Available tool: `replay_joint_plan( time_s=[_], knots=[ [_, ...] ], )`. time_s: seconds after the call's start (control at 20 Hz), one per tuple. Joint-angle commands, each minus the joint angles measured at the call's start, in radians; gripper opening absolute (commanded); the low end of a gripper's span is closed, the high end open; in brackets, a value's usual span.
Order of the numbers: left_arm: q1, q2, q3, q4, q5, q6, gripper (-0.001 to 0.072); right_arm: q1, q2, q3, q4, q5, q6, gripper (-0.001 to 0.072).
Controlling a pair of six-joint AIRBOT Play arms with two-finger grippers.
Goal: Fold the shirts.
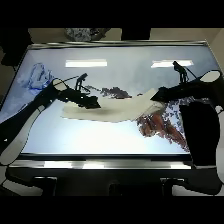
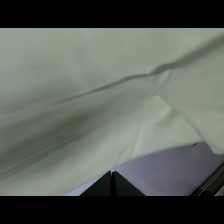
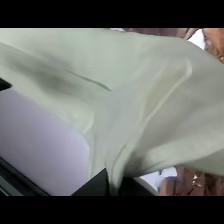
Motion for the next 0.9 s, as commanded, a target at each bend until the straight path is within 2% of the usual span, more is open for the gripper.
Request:
replay_joint_plan(
  time_s=[0.0,0.25,0.4,0.45,0.6,0.75,0.85],
  knots=[
    [-0.136,-0.063,-0.029,-0.148,0.183,-0.015,0.0027,0.037,0.168,0.002,-0.083,0.066,0.068,0.0044],
    [-0.272,-0.183,-0.027,-0.369,0.217,-0.014,0.0026,0.037,0.350,0.002,-0.106,0.087,0.105,0.0044],
    [-0.356,-0.222,-0.027,-0.531,0.253,0.056,0.0027,0.037,0.386,0.002,-0.138,0.113,0.108,0.0045],
    [-0.361,-0.222,-0.027,-0.543,0.261,0.083,0.0026,0.037,0.383,0.002,-0.156,0.115,0.107,0.0045],
    [-0.289,-0.160,-0.027,-0.424,0.272,0.069,0.0023,0.052,0.336,0.002,-0.113,0.096,0.082,0.0044],
    [-0.102,-0.014,-0.028,-0.156,0.267,-0.014,0.0023,0.178,0.251,0.002,-0.067,-0.014,0.058,0.0044],
    [0.052,0.097,-0.028,-0.045,0.245,-0.042,0.0023,0.295,0.169,0.002,-0.003,-0.124,0.044,0.0044]
  ],
)
